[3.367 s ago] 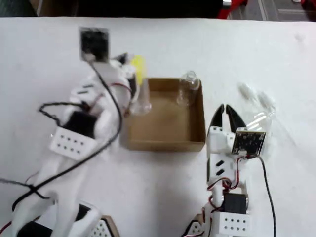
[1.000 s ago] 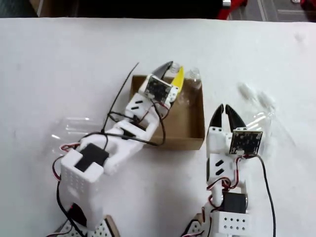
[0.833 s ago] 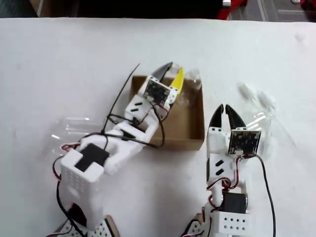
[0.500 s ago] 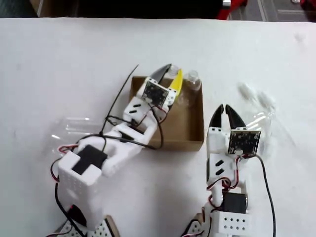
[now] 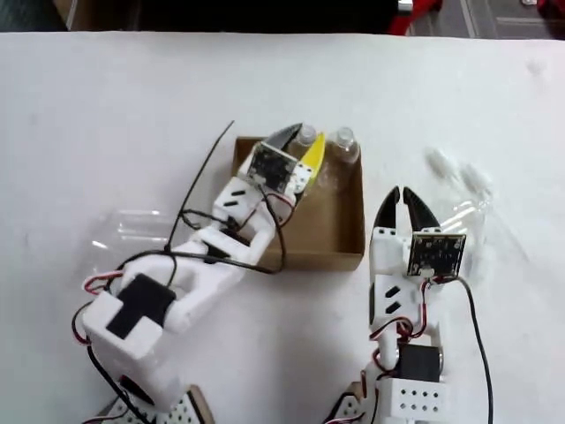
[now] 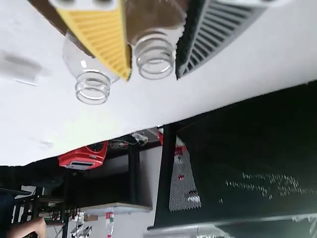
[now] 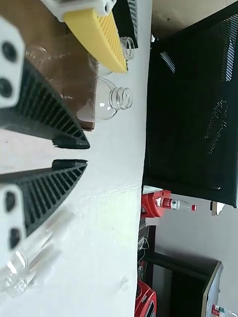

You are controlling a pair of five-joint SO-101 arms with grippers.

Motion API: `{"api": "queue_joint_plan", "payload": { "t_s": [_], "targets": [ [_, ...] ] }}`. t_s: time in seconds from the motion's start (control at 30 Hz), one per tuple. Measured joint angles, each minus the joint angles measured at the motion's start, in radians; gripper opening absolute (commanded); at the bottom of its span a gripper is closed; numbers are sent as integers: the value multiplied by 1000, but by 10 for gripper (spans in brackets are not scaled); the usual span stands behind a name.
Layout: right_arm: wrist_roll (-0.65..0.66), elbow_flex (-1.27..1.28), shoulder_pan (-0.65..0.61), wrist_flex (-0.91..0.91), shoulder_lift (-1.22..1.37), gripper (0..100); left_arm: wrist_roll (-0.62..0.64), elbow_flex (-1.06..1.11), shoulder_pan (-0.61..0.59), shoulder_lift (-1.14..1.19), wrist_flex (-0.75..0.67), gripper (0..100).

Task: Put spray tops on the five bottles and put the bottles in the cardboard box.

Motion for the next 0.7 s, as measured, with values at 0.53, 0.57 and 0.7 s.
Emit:
{"api": "queue_joint_plan", "payload": {
  "t_s": [0.53, 0.57, 0.7],
  "targets": [
    [5, 0, 0, 0, 0, 29, 107, -23, -3, -35, 123, 162],
    [5, 0, 0, 0, 0, 29, 107, -23, -3, -37, 123, 162],
    [6, 0, -8, 0, 0, 29, 107, -23, -3, -37, 115, 162]
  ]
}}
